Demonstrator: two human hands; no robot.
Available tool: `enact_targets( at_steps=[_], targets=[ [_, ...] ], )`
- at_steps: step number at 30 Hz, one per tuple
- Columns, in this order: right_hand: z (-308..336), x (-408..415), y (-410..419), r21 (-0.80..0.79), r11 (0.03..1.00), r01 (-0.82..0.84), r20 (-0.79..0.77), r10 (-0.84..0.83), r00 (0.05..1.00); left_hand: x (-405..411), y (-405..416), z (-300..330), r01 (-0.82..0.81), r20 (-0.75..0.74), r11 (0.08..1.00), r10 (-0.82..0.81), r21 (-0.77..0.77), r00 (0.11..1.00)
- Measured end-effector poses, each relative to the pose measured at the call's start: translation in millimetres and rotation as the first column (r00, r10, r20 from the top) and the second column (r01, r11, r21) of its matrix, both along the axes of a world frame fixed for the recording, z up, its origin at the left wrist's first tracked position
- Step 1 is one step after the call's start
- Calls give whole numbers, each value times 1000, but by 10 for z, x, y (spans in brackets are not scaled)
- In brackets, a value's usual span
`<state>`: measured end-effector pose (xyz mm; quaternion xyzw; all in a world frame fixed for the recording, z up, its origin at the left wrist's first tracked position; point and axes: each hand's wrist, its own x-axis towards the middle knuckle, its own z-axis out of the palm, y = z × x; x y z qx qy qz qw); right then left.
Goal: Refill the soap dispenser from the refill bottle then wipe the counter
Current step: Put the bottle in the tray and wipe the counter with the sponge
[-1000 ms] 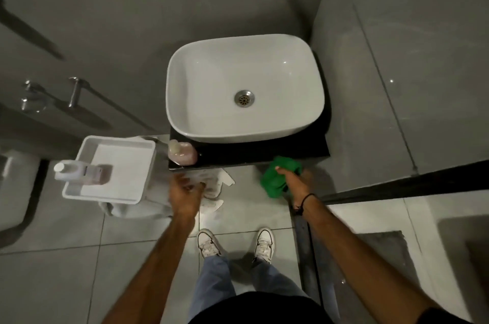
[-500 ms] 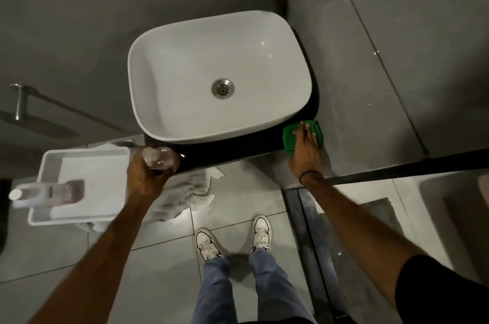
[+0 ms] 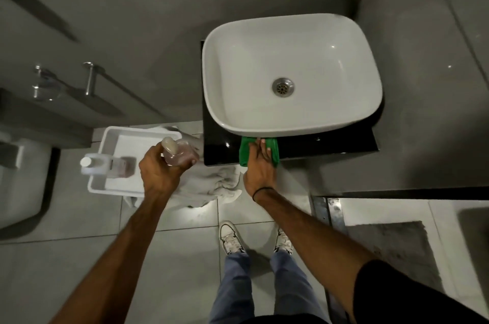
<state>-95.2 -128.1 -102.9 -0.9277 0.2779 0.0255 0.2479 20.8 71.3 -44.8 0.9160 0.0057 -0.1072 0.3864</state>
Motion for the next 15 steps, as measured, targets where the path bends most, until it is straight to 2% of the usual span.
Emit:
enact_targets(
  at_steps=[4,11,15],
  targets=[
    [15,344,388,14,1000,-12,-12,12,1000,85,313,82,-32,12,999,32,-38,999],
    [-41,559,740,-7,918,-396,-26,396,918,172,531,99,-7,18,1000,7,-5,1000],
    [-72,469,608,-39,854,-519,-31,518,855,138,462,140,11,16,1000,-11,-20,1000]
  ],
)
